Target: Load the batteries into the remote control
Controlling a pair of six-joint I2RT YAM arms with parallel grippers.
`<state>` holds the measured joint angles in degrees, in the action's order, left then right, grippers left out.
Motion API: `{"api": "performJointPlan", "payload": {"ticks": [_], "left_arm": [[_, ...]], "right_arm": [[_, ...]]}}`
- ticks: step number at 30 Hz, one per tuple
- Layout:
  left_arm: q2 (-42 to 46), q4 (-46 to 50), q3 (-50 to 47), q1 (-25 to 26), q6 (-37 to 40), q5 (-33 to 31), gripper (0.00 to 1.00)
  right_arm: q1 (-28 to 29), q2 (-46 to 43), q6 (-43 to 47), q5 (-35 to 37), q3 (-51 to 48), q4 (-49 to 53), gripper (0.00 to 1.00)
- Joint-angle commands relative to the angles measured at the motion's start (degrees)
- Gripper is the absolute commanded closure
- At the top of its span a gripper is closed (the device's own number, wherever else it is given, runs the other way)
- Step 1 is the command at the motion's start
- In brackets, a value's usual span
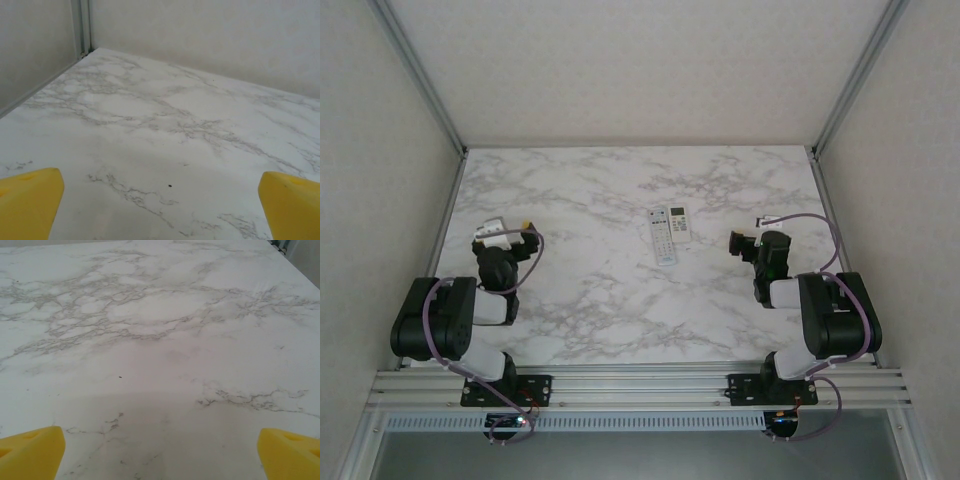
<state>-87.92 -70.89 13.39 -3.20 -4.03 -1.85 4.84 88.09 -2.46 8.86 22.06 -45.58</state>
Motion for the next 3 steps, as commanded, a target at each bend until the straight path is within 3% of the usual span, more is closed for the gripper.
{"api": "performJointPlan", "payload": {"ticks": [1, 3], "left_arm": [[-0.1, -2.6, -0.4, 0.1, 0.8, 0.9, 0.0], [-0.1, -2.7, -0.3, 0.1, 0.9, 0.9, 0.0]], "right_arm": [[-0.3, 0.1, 0.9, -0.9, 0.6, -1.5, 0.01], [-0.2, 0.1, 1.1, -0.7, 0.6, -1.5, 0.01]]}}
